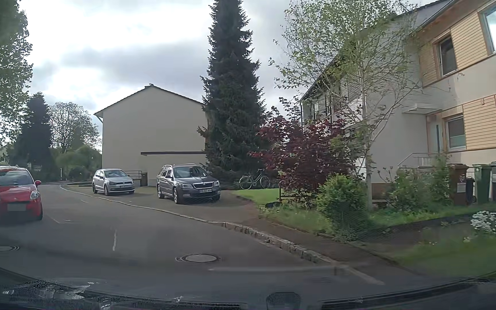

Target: Follow the waypoints while adhering to traffic rules and regulations

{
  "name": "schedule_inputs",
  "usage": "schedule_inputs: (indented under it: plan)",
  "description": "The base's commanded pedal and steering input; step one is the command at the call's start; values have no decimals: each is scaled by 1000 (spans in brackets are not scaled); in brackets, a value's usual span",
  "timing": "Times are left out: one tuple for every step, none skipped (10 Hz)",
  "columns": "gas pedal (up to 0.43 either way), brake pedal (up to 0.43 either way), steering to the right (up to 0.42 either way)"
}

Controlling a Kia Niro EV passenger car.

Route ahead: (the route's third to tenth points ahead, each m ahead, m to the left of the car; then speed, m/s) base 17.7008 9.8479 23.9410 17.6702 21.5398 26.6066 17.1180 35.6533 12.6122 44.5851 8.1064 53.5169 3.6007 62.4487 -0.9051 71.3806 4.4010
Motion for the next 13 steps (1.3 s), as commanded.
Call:
schedule_inputs:
  plan:
    - [59,0,-208]
    - [59,0,-216]
    - [59,0,-221]
    - [59,0,-229]
    - [67,0,-237]
    - [67,0,-249]
    - [67,0,-255]
    - [87,0,-261]
    - [87,0,-265]
    - [87,0,-265]
    - [87,0,-267]
    - [87,0,-271]
    - [87,0,-273]
